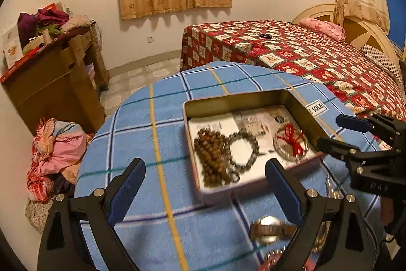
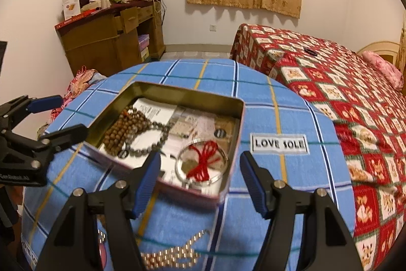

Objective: Organize jewelry
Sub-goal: 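Move both open tools back over the remaining jewelry, then close the left tool on the pink bangle while the right tool grasps the green jade bangle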

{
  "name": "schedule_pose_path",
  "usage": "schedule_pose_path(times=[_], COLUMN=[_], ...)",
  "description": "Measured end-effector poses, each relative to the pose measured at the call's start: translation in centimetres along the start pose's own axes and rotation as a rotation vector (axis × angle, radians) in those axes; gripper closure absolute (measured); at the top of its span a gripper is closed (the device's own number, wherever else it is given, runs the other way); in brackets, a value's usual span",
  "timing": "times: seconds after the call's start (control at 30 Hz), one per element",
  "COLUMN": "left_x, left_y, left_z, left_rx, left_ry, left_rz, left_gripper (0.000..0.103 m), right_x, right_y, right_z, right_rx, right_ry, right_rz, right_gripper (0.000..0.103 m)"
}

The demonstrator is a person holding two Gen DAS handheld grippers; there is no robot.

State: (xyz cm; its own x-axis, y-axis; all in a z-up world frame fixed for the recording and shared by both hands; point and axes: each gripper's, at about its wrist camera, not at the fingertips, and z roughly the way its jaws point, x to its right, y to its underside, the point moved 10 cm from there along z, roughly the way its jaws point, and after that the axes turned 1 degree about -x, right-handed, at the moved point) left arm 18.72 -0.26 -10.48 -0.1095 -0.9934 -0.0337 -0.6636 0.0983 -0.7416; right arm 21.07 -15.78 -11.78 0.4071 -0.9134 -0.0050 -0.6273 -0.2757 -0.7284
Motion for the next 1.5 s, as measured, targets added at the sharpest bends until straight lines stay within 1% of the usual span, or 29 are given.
schedule_pose_path(times=[0.07,0.17,0.3,0.4,0.5,0.8,1.13,1.2,1.27,1.33,1.37,1.43,1.47,1.5], left_x=[0.1,0.0,0.2,0.4,1.1,3.4,3.8,3.5,2.9,2.2,2.0,2.8,3.2,4.1], left_y=[1.1,3.1,6.4,7.9,9.1,11.1,12.8,12.8,12.9,12.9,13.0,13.1,13.1,13.1], left_z=[-0.7,-1.5,-2.2,-2.9,-3.5,-3.9,-3.2,-3.2,-3.1,-2.9,-2.8,-2.9,-2.9,-2.9], left_rx=[-0.004,-0.024,-0.071,-0.085,-0.097,-0.132,-0.171,-0.174,-0.172,-0.178,-0.185,-0.192,-0.194,-0.197], left_ry=[0.000,-0.022,-0.015,-0.024,-0.008,0.023,0.018,0.011,-0.016,-0.027,-0.019,0.011,0.016,0.028], left_rz=[0.007,0.027,0.019,0.018,0.019,0.051,0.048,0.048,0.061,0.056,0.046,0.065,0.081,0.107], left_gripper=[0.008,0.008,0.008,0.008,0.008,0.008,0.008,0.008,0.008,0.008,0.009,0.031,0.036,0.046], right_x=[0.2,0.2,-0.1,-0.3,-0.4,-1.6,-2.8,-2.9,-3.0,-3.1,-3.2,-3.3,-3.4,-3.5], right_y=[1.0,2.8,5.4,7.1,8.4,10.6,11.8,11.9,12.2,12.4,12.4,12.6,12.6,12.6], right_z=[-0.6,-1.4,-2.5,-3.1,-3.7,-5.3,-5.2,-5.2,-5.1,-5.1,-5.1,-5.0,-5.0,-4.9], right_rx=[-0.011,-0.038,-0.065,-0.086,-0.103,-0.123,-0.137,-0.137,-0.143,-0.146,-0.146,-0.147,-0.148,-0.148], right_ry=[0.009,0.002,0.006,0.007,0.008,-0.007,-0.020,-0.019,-0.023,-0.031,-0.033,-0.039,-0.040,-0.040], right_rz=[0.006,0.019,0.023,0.032,0.035,0.042,0.020,0.015,0.013,0.012,0.011,0.012,0.010,0.005], right_gripper=[0.035,0.035,0.035,0.035,0.035,0.035,0.036,0.038,0.046,0.051,0.052,0.055,0.056,0.056])
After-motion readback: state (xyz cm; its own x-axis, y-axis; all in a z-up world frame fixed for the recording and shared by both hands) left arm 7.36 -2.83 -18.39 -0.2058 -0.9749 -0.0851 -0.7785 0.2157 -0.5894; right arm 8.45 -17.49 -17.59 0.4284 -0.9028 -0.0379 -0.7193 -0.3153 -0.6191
